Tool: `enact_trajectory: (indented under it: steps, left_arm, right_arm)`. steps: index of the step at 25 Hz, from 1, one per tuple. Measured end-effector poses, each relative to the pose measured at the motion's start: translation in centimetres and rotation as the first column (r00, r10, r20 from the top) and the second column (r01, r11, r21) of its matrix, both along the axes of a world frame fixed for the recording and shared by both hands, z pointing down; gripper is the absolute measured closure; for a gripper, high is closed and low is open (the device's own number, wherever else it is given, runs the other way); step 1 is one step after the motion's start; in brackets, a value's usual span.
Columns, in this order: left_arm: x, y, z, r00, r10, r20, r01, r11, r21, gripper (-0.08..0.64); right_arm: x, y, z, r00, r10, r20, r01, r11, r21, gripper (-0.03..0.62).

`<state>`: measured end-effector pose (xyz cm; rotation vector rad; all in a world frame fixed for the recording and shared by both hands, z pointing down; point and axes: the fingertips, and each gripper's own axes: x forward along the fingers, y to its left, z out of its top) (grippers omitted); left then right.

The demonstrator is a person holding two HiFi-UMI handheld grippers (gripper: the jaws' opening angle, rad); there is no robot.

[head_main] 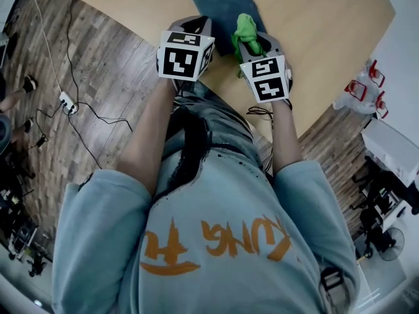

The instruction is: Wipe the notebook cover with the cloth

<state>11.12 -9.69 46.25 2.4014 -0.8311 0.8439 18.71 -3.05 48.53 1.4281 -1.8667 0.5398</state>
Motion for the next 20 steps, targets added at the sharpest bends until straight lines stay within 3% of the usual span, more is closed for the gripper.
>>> enact_trajectory:
  steps: [8,20]
  left_arm:
    - [2.8,0.1,-0.6,0.997,0.071,0.0,-0.071,0.997,0.019,0.545]
    - [0.2,-4.5,-0.1,0.999,-0.033,-0.019,0.033,0.999,-0.007,0.545]
  right_arm:
    - [1.1,0.5,-0.1,0.998,0.043,0.053,-0.042,0.999,-0.027,0.474]
    - [4.9,-8.1,-2.4,0.99,0.1,0.101,-0.108,0.991,0.075,0.474]
